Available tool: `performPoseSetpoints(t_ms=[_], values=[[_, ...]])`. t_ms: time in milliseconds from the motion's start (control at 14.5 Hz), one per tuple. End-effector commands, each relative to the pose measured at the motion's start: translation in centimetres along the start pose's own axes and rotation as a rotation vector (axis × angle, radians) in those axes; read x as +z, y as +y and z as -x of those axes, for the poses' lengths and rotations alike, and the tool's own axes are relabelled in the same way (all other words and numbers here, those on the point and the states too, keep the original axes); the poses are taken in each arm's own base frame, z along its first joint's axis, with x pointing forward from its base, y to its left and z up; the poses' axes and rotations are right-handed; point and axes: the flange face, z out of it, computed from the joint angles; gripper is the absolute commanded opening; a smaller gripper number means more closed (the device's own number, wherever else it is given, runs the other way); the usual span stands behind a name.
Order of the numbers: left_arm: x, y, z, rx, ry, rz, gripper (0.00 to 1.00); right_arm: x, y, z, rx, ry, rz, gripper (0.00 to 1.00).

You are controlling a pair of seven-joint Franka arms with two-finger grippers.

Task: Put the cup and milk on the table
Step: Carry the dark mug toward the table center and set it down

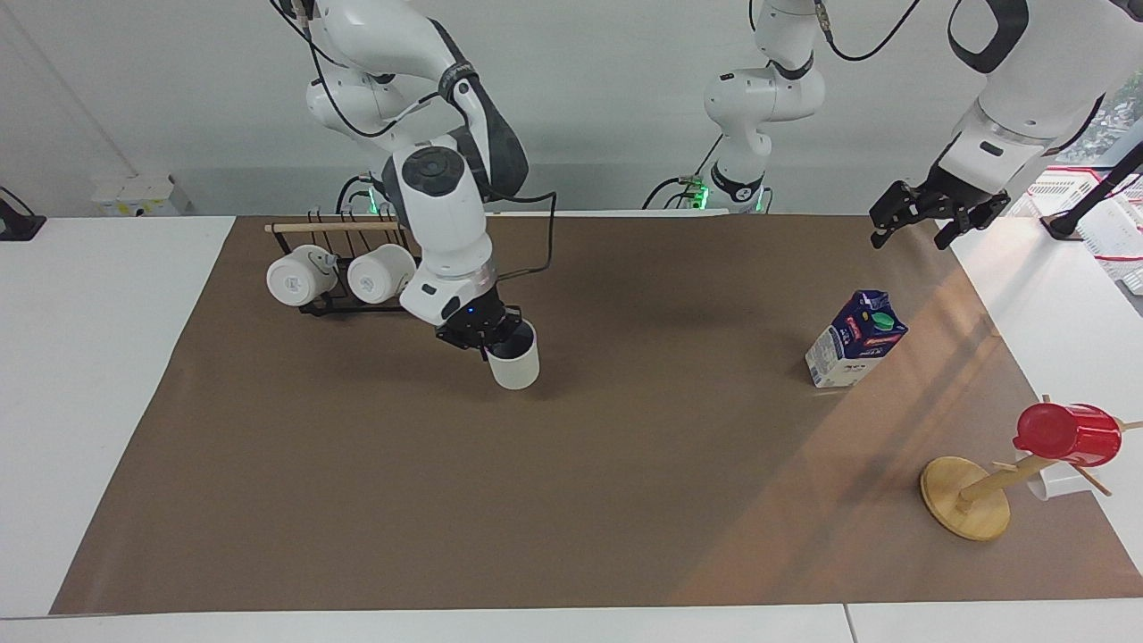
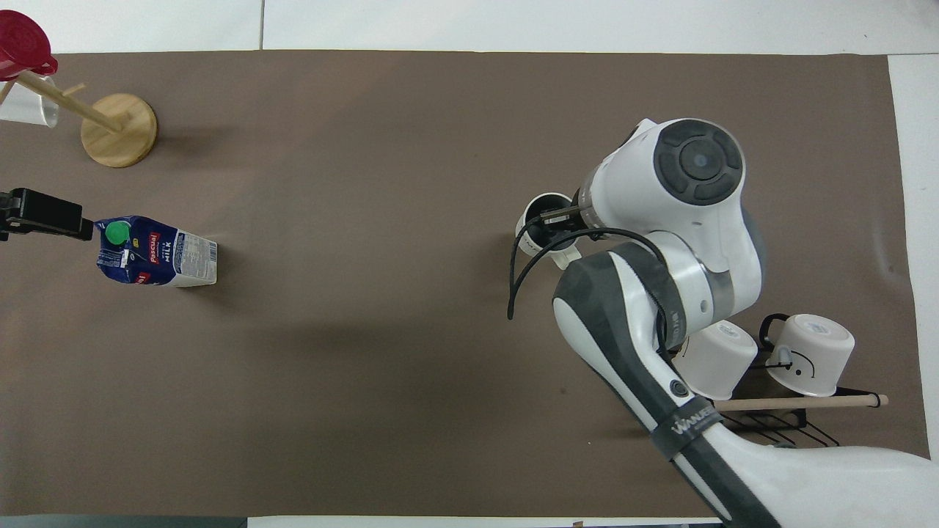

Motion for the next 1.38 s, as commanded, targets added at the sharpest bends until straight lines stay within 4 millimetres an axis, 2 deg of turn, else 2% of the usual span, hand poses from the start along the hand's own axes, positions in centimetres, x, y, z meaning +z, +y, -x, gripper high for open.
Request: performPoseSetpoints(t_ms=[0,69,276,414,483,690,828,1103,1172,1241,1310], values=[[0.8,0.4,1.4,0.019,0.001,0.01,1.0,1.5,-1.0,2.2,0.016,0.033,0.017,0.0],[0.9,0.3,1.1,0.015,0.028,0.008,1.0,1.9,-1.1,2.7,0.025,0.035,0.015,0.0],[3.0,-0.4,0.4,0.003,0.058,0.005,1.0,2.8,-1.2,3.4,0.023,0.025,0.017,0.0],[5.8,-0.7,0.2,-0.005,0.065,0.004,1.0,4.2,-3.1,3.8,0.034,0.021,0.017,0.0],[7.5,-0.9,0.5,-0.007,0.063,0.003,1.0,4.3,-3.2,3.8,0.048,0.026,0.015,0.0],[10.5,-2.6,0.1,-0.033,0.089,-0.001,1.0,5.2,-3.4,3.7,0.068,0.033,0.019,0.0],[12.7,-3.4,0.8,-0.058,0.066,0.002,1.0,5.6,-3.5,3.7,0.058,0.035,0.028,0.0],[14.5,-2.9,0.5,-0.082,0.079,0.001,1.0,6.7,-3.5,3.8,0.071,0.021,0.037,0.0],[14.9,-2.6,0.5,-0.094,0.083,0.001,1.0,6.8,-3.2,3.5,0.065,0.031,0.044,0.18],[15.4,-2.6,0.4,-0.095,0.094,0.0,1.0,6.7,-3.1,3.5,0.057,0.039,0.051,0.52],[15.5,-2.6,0.3,-0.099,0.106,-0.001,1.0,6.7,-3.1,3.5,0.052,0.04,0.053,0.99]])
